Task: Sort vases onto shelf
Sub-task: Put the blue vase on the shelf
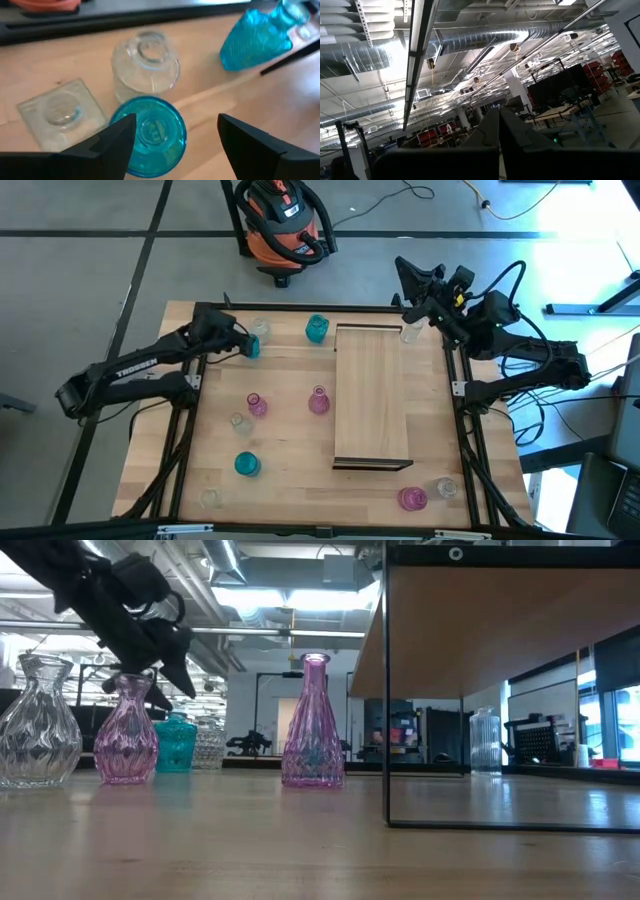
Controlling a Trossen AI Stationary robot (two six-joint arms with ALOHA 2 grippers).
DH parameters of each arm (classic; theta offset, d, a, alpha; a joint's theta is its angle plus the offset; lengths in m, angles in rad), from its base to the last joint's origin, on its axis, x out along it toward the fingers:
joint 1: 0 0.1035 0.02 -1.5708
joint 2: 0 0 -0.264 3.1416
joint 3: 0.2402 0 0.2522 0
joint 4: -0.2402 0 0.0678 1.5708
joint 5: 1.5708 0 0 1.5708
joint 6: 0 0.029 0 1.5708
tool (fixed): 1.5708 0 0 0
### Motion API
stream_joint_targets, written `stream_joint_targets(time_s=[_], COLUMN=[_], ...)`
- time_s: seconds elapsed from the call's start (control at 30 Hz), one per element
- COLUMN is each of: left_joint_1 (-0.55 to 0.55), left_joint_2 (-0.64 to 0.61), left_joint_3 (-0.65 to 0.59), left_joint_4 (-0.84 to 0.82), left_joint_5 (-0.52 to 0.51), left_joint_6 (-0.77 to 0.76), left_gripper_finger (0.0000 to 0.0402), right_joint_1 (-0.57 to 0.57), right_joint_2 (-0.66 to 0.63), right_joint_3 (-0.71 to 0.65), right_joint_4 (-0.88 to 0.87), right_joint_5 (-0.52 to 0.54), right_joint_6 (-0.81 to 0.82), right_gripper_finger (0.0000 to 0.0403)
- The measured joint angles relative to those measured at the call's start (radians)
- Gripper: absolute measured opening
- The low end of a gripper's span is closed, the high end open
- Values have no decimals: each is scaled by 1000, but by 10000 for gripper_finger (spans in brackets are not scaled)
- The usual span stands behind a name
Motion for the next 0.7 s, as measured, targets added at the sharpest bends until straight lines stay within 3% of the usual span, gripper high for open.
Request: stream_joint_targets(time_s=[0.3,0.7], left_joint_1=[-22,-44], left_joint_2=[66,48], left_joint_3=[2,3], left_joint_4=[17,-33], left_joint_5=[-54,-55], left_joint_6=[93,66], left_gripper_finger=[273,272], right_joint_1=[0,0], right_joint_2=[0,0], right_joint_3=[0,0], right_joint_4=[0,-1], right_joint_5=[-10,-11], right_joint_6=[0,-1], right_gripper_finger=[1,1])
